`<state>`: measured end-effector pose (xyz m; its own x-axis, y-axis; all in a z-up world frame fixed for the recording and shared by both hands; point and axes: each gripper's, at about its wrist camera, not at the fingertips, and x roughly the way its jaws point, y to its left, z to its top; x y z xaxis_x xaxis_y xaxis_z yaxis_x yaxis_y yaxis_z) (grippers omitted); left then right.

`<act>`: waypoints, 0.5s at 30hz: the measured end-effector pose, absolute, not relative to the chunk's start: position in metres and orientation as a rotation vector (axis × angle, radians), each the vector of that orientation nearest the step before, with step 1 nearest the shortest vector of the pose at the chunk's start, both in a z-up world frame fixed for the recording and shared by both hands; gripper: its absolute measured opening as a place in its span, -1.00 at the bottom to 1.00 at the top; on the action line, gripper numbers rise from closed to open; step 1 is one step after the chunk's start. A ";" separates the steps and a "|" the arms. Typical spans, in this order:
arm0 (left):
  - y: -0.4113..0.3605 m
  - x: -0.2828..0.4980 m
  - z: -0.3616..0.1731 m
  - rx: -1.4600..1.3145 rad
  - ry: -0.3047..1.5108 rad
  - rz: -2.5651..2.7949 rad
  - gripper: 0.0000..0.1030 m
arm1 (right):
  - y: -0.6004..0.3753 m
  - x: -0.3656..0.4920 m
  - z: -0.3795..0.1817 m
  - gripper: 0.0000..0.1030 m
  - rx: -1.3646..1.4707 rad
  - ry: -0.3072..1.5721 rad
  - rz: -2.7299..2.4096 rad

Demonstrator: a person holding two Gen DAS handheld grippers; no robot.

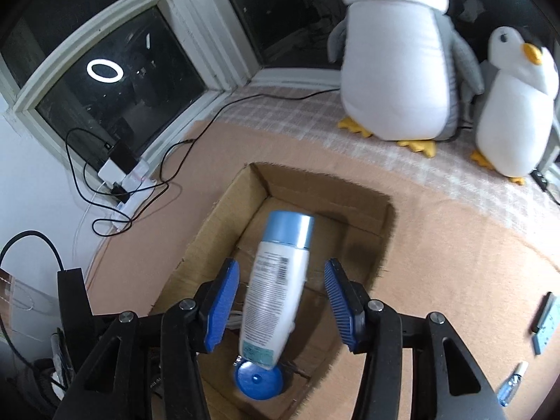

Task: Organize rigid objects
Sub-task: 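Carry the lotion bottle into the box and open the right gripper, then move the right gripper to the small blue eye-drop bottle and grasp it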

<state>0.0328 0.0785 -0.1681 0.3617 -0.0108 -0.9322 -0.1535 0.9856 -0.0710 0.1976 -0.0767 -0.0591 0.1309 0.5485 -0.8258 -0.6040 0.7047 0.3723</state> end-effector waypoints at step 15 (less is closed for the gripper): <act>0.078 0.032 -0.168 -0.155 1.198 0.092 -0.74 | -0.215 0.200 -0.053 -0.09 -0.006 1.150 0.605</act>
<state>0.0321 0.0783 -0.1685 0.3622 -0.0105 -0.9320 -0.1533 0.9857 -0.0707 0.2001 -0.2152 -0.0527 0.2678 0.4453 -0.8544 -0.4511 0.8415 0.2972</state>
